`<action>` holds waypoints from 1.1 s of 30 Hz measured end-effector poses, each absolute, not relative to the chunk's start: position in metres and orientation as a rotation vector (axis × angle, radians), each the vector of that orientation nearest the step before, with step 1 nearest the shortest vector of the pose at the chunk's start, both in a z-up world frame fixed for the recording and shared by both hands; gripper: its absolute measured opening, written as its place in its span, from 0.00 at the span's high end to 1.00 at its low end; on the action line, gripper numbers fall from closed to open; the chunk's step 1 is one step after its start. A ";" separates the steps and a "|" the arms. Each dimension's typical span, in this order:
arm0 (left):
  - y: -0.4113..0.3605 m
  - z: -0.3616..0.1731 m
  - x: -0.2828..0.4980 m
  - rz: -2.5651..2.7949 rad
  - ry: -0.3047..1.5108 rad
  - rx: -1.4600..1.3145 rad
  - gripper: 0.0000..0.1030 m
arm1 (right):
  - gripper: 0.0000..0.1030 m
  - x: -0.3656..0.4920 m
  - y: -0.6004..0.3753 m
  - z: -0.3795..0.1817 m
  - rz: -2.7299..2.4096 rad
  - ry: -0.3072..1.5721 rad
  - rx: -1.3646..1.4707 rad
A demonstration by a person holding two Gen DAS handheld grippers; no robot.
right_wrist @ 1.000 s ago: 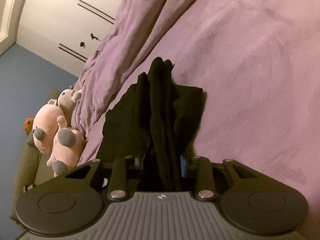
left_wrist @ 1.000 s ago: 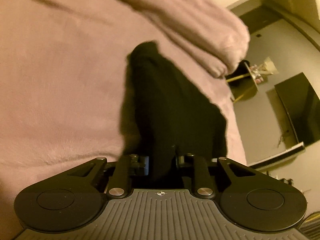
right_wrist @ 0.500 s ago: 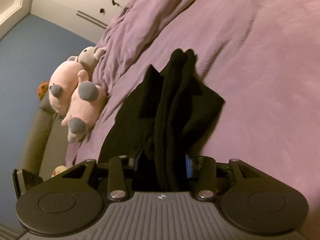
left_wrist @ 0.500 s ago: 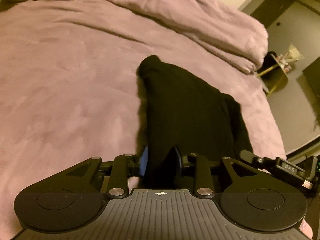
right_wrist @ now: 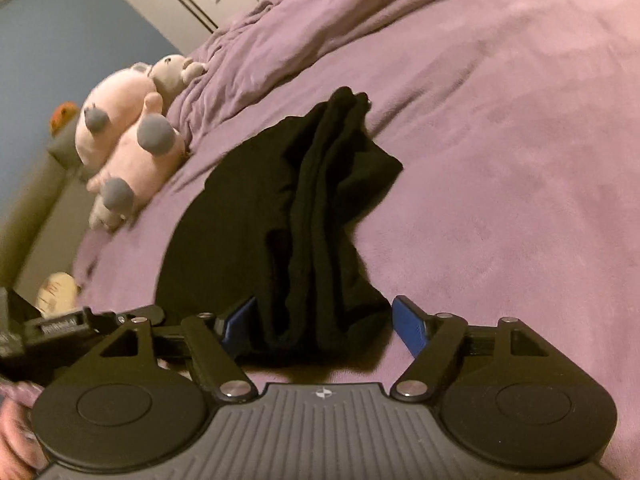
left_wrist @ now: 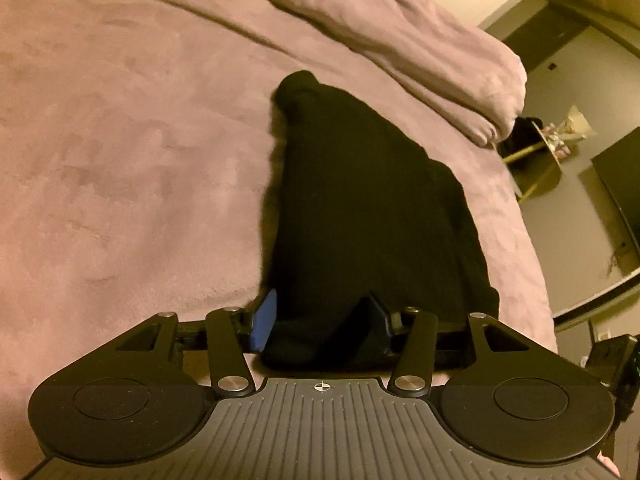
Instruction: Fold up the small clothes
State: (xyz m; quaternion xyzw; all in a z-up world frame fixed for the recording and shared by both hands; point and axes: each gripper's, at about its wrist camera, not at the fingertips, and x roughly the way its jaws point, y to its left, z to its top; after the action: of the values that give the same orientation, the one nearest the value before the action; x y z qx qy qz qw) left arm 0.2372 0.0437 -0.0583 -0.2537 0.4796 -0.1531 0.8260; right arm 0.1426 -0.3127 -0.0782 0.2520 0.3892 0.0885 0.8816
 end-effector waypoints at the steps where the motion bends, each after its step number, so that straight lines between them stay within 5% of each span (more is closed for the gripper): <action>1: 0.044 -0.057 0.237 -0.311 1.023 -0.525 0.60 | 0.30 0.142 -0.307 -0.077 0.172 0.809 0.497; 3: 0.044 -0.051 0.235 -0.307 1.028 -0.502 0.75 | 0.69 0.143 -0.298 -0.074 0.160 0.820 0.472; 6: 0.051 -0.036 0.231 -0.329 1.012 -0.516 0.78 | 0.79 0.141 -0.306 -0.076 0.208 0.849 0.679; 10: 0.054 -0.024 0.223 -0.333 1.009 -0.439 0.82 | 0.80 0.122 -0.333 -0.103 0.280 0.798 1.123; 13: 0.053 -0.022 0.213 -0.279 1.017 -0.330 0.74 | 0.80 0.111 -0.333 -0.103 0.114 0.866 0.930; 15: 0.056 -0.019 0.208 -0.260 0.998 -0.290 0.63 | 0.70 0.104 -0.331 -0.092 0.093 0.843 0.902; 21: 0.058 -0.012 0.218 -0.163 0.907 -0.325 0.54 | 0.65 0.123 -0.299 -0.034 -0.004 0.701 0.517; 25: 0.047 -0.020 0.236 -0.124 0.913 -0.364 0.51 | 0.69 0.172 -0.263 -0.029 0.050 0.686 0.357; 27: 0.040 -0.024 0.242 -0.121 0.911 -0.347 0.49 | 0.80 0.195 -0.245 -0.032 0.066 0.695 0.273; 33: 0.015 -0.034 0.255 -0.113 0.929 -0.257 0.45 | 0.83 0.227 -0.208 -0.049 0.071 0.732 -0.019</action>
State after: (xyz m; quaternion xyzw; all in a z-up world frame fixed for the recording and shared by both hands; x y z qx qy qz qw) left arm 0.2551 0.0146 -0.0341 -0.1237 0.4463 -0.0545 0.8846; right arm 0.2274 -0.2077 -0.0493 -0.0092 0.3576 0.0349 0.9332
